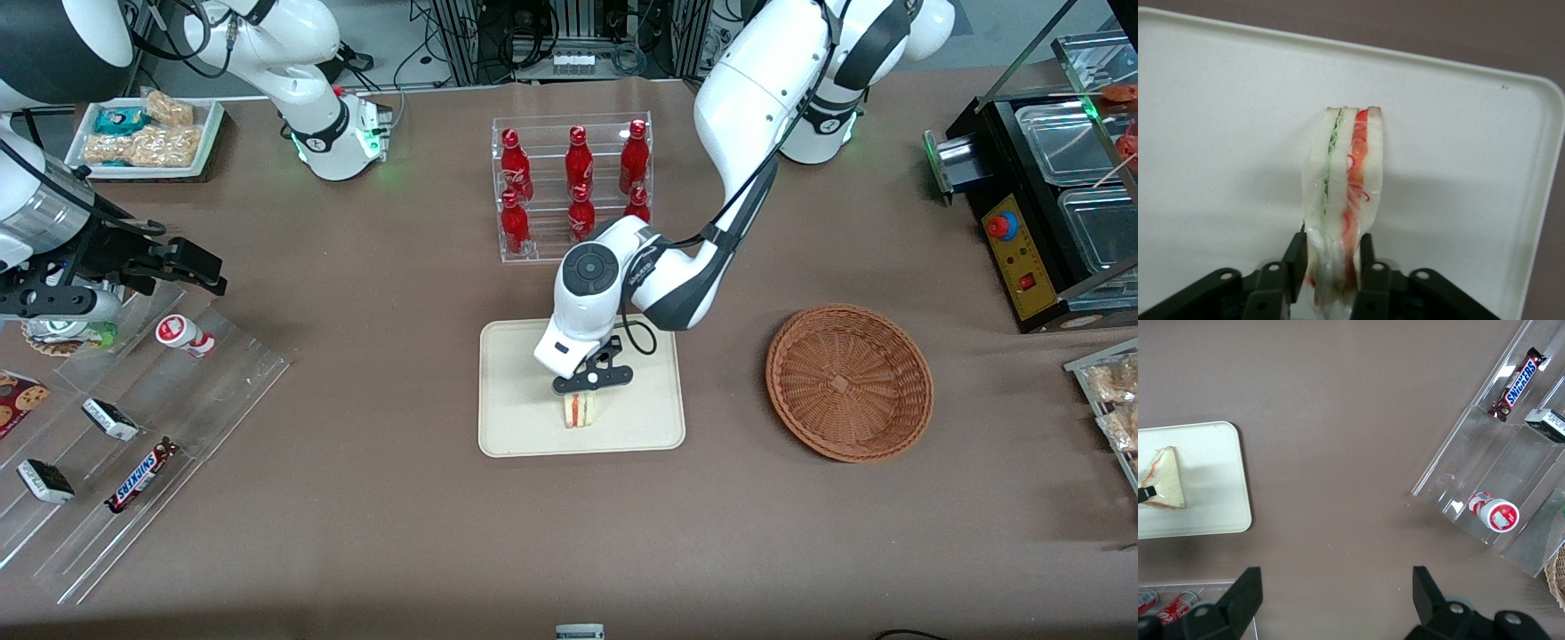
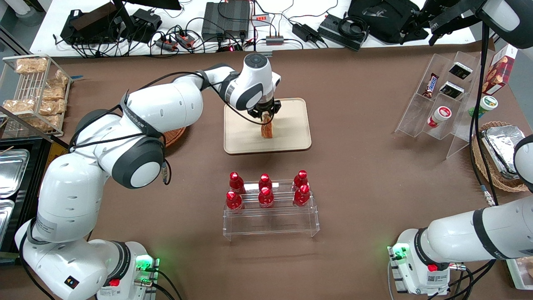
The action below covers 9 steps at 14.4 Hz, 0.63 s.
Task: Place sandwich from basket to tray
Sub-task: 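Carry the sandwich with the left gripper over the cream tray, then lower the sandwich onto the tray and open the left gripper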
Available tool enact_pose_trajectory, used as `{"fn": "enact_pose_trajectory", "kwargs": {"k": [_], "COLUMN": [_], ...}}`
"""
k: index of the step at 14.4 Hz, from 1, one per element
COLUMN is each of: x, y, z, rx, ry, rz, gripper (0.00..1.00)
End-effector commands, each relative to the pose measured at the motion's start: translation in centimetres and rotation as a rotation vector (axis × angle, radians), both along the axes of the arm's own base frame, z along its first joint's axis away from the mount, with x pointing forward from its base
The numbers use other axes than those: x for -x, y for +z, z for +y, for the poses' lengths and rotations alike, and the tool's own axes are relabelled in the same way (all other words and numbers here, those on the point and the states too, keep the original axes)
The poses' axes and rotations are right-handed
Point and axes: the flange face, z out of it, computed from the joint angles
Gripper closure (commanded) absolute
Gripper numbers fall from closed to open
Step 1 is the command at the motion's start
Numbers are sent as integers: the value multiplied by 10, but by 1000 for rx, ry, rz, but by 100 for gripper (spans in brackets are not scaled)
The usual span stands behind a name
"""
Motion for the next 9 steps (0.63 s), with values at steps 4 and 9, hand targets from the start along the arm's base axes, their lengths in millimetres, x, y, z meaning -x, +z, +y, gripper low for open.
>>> {"fn": "enact_pose_trajectory", "kwargs": {"k": [4, 9], "x": [-6, -9], "y": [132, 210], "z": [32, 90], "rx": [-32, -86], "ry": [50, 97], "rz": [-43, 2], "gripper": [0, 0]}}
